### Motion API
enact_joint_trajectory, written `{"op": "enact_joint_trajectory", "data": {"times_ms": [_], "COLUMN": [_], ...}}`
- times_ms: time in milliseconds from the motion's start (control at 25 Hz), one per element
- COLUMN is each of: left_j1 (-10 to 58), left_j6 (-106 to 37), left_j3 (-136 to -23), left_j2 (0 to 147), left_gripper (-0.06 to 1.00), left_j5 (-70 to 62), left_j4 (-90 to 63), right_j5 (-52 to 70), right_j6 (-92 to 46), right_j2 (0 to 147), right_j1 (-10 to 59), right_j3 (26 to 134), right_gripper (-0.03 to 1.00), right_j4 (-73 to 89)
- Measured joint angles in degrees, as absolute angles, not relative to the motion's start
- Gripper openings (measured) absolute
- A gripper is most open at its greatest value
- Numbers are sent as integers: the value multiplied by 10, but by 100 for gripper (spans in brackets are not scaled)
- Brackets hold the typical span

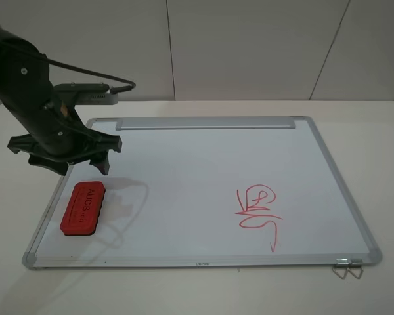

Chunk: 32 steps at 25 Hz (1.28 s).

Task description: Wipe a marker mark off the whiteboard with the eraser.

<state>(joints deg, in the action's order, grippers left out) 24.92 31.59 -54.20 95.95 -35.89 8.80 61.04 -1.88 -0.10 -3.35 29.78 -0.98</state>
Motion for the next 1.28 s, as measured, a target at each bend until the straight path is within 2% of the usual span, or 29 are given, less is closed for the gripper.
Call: {"op": "enact_joint_trajectory", "data": {"times_ms": [280,960,1280], "left_j1": [249,249,249], "left_j6": [308,224,199], "left_j3": [-574,-450,-357], "left_j2": [781,258,104], "left_gripper": [69,70,70], "left_j5": [-425,-618,-637], "left_j4": [98,88,81], "right_j5": [610,610,610], "right_j6": [-19,-19,-19], "right_j2": [-1,-1,-1], "right_j1": [-33,-33,-33], "right_j3": [298,298,298], "right_gripper": [71,71,71], "right_j4": [-10,-10,-10]}}
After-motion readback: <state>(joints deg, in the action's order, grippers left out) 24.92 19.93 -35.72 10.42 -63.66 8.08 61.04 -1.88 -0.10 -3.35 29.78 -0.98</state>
